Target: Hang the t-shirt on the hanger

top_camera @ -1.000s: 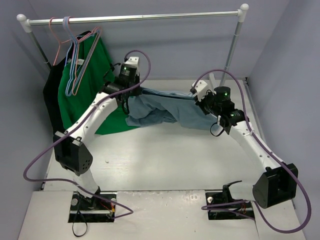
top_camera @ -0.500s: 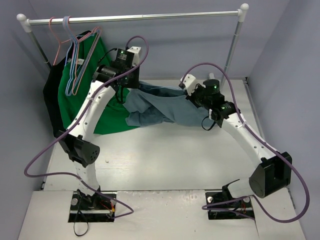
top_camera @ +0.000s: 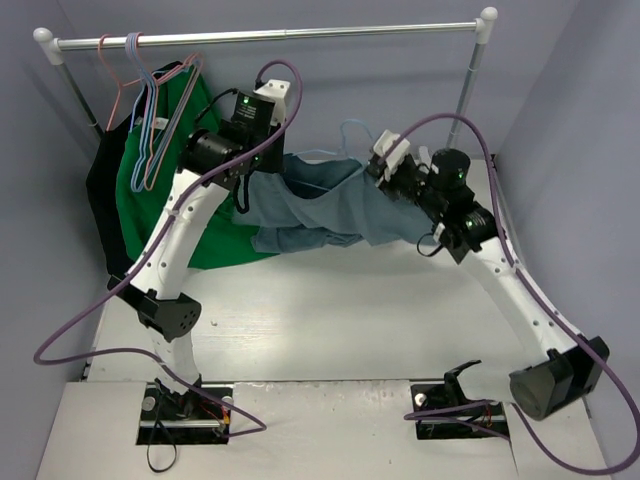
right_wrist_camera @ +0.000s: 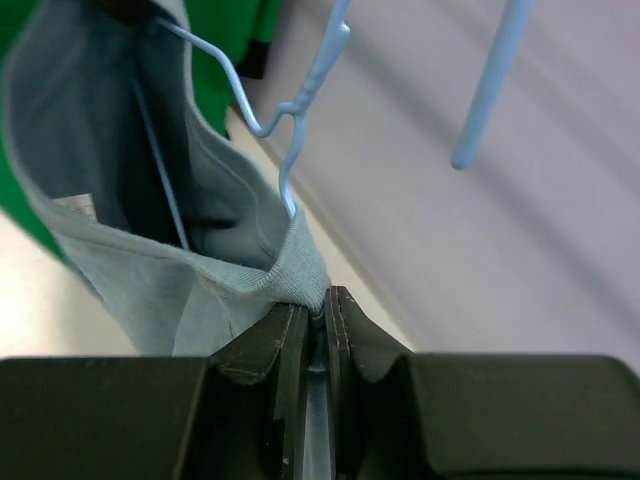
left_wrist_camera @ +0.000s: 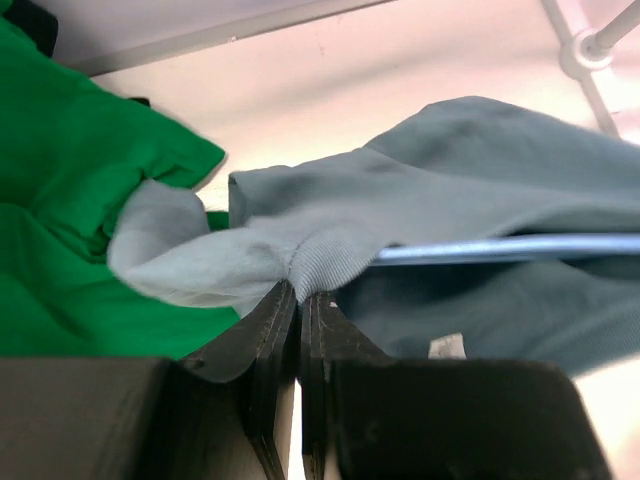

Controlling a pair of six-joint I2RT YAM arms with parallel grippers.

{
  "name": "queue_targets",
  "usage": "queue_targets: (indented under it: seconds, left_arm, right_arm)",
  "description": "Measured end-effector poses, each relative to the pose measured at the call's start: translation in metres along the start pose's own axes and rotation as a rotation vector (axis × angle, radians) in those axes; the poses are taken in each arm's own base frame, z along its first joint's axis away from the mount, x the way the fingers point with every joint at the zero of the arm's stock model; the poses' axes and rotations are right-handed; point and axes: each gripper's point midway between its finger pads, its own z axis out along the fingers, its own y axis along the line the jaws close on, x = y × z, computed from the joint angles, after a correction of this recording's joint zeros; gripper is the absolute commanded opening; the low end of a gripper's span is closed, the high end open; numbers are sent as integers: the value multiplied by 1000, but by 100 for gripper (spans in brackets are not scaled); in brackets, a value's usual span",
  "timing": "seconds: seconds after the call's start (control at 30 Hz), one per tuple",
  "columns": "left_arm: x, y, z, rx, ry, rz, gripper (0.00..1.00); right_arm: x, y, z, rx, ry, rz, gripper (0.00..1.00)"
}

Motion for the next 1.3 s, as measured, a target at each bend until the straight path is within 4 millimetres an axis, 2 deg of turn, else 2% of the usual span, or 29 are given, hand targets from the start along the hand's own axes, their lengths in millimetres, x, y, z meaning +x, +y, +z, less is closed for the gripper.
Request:
queue_targets:
  seconds: [0.07, 0.13, 0.3, 0.4, 0.57, 0.7, 0.8, 0.83, 0.93, 1.1, 1.17, 1.27, 1.3]
  left_arm:
    - [3, 1, 1, -7, 7, 2, 0]
    - [8, 2, 2, -13, 20, 5, 0]
    - [27, 0, 14, -3, 80, 6, 0]
    - [44, -6, 23, 21, 130, 5, 4]
    - [65, -22, 32, 71, 190, 8, 14]
    - [66, -37, 32, 110, 187, 18, 22]
    - [63, -43, 32, 133, 172, 21, 36]
    - [62, -44, 33, 139, 169, 21, 45]
    - [61, -44, 33, 154, 168, 22, 55]
    - [53, -31, 37, 197, 153, 19, 60]
    - [52, -17, 38, 226, 139, 19, 60]
    - [57, 1, 36, 267, 129, 36, 60]
    - [63, 13, 35, 269, 134, 33, 60]
  right_arm:
    - [7, 13, -9, -18, -13, 13, 0]
    - [22, 29, -17, -38, -4, 39, 0]
    - [70, 70, -32, -89, 58, 144, 0]
    - [83, 80, -35, -93, 67, 178, 0]
    - [84, 81, -34, -84, 50, 189, 0]
    - [81, 80, -30, -85, 31, 190, 0]
    - [84, 80, -27, -99, 25, 194, 0]
    - [86, 80, -26, -105, 26, 199, 0]
    - [95, 74, -26, -112, 28, 226, 0]
    - [111, 58, -30, -110, 35, 269, 0]
    - [116, 57, -31, -124, 36, 286, 0]
    - [121, 58, -28, -161, 37, 305, 0]
    - [121, 58, -26, -173, 37, 309, 0]
